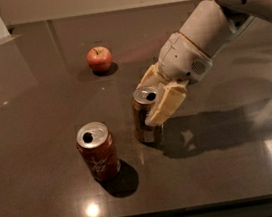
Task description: Move orange can near coke can
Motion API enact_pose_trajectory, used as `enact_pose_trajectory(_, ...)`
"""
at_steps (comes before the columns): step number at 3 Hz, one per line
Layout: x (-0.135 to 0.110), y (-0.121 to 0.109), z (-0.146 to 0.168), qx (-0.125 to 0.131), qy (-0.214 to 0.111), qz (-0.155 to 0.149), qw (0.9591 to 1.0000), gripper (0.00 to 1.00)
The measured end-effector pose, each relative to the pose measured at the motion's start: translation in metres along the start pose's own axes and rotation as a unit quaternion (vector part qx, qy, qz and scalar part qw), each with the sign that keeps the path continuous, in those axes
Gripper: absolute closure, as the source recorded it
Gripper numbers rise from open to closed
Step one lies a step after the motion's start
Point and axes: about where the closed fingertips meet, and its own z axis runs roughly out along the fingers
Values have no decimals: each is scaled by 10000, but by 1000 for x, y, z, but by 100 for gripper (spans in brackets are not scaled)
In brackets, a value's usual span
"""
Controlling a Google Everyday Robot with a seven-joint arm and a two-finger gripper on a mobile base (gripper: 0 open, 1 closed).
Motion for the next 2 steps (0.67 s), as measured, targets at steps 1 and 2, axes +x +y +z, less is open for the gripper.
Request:
enact_pose_trajectory(1,-15,15,7,-173,-160,-205,9995,100)
enact_pose_trajectory(2,-25,25,13,-219,-194,-406,9987,85)
